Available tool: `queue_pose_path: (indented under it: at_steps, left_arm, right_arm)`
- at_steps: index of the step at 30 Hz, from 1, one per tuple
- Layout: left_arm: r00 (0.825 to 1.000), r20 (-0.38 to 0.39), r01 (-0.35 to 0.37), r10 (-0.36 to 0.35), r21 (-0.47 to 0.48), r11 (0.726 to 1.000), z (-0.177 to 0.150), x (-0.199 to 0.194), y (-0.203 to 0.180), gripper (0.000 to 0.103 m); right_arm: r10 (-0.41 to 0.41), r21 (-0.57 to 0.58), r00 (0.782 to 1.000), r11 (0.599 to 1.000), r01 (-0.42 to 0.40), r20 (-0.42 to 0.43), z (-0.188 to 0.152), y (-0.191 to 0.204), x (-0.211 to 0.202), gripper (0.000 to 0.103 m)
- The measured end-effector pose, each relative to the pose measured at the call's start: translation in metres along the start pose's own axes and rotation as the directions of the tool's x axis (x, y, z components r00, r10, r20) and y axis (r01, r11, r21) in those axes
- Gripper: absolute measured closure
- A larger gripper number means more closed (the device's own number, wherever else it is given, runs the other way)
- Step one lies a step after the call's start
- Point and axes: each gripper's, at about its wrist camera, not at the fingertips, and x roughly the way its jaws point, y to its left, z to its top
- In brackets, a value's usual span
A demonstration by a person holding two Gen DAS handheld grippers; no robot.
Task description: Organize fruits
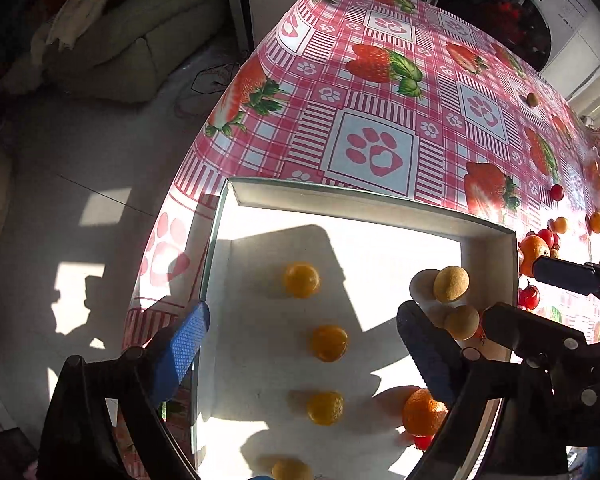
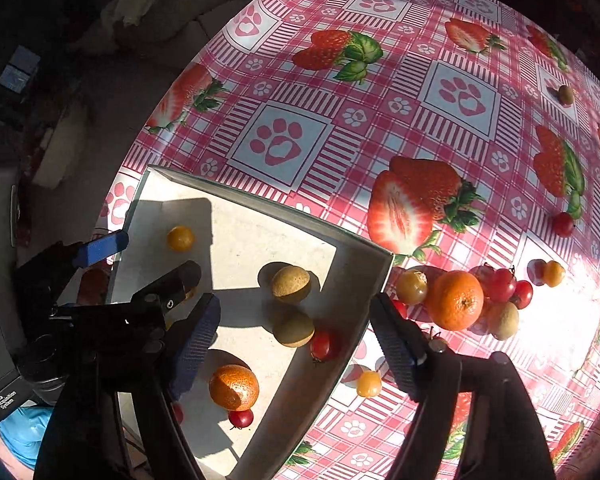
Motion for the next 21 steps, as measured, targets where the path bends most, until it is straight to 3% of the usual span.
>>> queue_pose_path:
  at_steps: [2, 5, 8, 10, 14, 21]
  left_arm:
    - [0.999, 0.007, -0.045, 0.045, 0.018, 0.999, -0.007, -0.013, -0.004, 0.000]
    - [0.998, 0.058, -0.020, 0.019, 0.016, 1.000, -0.022, -0.042, -0.008, 0.000]
    - [0.995, 0.071, -0.068, 0.067, 0.010, 0.998, -0.040, -0.068, -0.010, 0.000]
    - [0.994, 0.021, -0.105, 0.105, 0.010, 0.994, -0.054, -0.075, -0.011, 0.000]
    - [0.991, -0.114, -0.062, 0.065, 0.035, 0.997, -0.088, -0.079, -0.011, 0.000]
    - [0.975, -0.217, -0.021, 0.045, 0.113, 0.993, -0.134, -0.091, -0.025, 0.000]
  right_arm:
    - [-0.007, 0.004, 1.000, 1.000, 0.007, 0.018, -0.007, -0.002, -0.014, 0.016]
    - [-0.035, -0.010, 0.999, 0.999, 0.036, 0.019, -0.020, -0.003, -0.031, 0.016]
    - [-0.077, -0.013, 0.997, 0.997, 0.077, 0.002, -0.035, 0.001, -0.039, 0.015]
    - [-0.080, -0.008, 0.997, 0.997, 0.080, -0.018, -0.051, 0.005, -0.049, 0.015]
    - [-0.101, -0.006, 0.993, 0.995, 0.100, -0.062, -0.076, 0.016, -0.060, 0.015]
    - [-0.132, -0.091, 0.984, 0.988, 0.122, -0.116, -0.103, 0.044, -0.072, 0.015]
